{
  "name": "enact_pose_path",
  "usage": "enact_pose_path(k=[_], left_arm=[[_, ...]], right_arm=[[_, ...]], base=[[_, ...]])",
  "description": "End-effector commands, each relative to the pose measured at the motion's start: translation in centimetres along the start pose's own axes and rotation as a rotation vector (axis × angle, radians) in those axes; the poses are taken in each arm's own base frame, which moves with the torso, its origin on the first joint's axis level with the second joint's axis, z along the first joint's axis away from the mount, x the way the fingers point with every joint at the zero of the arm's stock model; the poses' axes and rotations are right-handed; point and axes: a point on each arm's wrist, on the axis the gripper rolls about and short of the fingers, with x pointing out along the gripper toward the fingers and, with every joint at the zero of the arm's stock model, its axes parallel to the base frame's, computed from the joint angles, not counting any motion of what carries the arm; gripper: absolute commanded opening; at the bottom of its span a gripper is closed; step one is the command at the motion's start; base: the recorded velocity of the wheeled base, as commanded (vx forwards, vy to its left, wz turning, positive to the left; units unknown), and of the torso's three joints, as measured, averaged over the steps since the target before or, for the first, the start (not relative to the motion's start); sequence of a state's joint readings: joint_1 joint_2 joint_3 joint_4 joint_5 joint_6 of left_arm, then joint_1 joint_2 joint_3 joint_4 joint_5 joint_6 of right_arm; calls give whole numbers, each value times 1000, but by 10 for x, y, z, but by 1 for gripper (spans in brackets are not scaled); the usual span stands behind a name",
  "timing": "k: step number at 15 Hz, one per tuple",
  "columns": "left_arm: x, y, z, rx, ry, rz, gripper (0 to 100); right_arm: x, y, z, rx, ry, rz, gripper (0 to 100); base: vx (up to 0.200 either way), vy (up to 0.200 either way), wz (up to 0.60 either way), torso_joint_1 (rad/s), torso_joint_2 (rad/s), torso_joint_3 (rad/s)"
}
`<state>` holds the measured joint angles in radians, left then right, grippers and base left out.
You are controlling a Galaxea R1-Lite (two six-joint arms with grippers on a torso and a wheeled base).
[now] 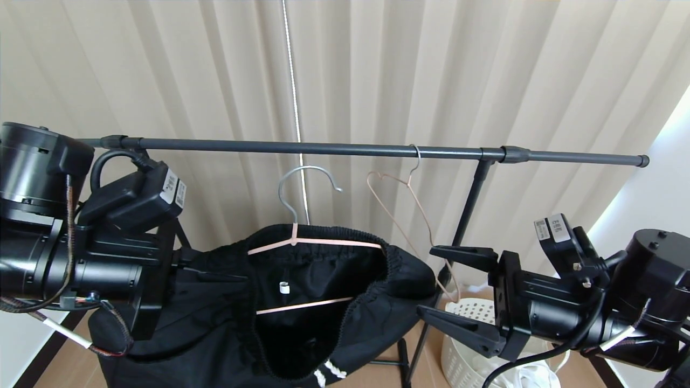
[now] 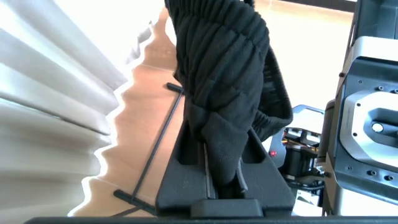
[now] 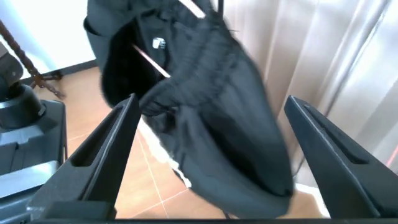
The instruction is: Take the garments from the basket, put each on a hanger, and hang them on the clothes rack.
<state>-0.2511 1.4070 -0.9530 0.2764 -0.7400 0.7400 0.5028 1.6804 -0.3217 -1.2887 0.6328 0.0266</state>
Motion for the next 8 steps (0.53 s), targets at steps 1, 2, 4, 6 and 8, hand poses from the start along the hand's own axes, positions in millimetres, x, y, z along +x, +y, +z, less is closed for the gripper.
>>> enact_pose_path(k=[1,2,4,6,8], left_arm=[[-9,-5,2,12,-13,25,0],[-14,-5,1,10,-17,39,0],[-19,-7,0,8,-40,38,0],[-30,-10,-3,1,-57,63,0],[-38,-14,-2,-11,-68,93,0]], right_arm=[[0,-12,-8,21,25,-32,100],[2,-18,-14,31,42,-46,100],[5,-29,-24,27,57,-68,100],[11,-39,-39,11,55,-80,100],[15,-42,-49,10,56,-80,100]], base=[[0,0,0,0,0,0],[0,0,0,0,0,0],[0,0,0,0,0,0],[0,0,0,0,0,0],[0,0,0,0,0,0]])
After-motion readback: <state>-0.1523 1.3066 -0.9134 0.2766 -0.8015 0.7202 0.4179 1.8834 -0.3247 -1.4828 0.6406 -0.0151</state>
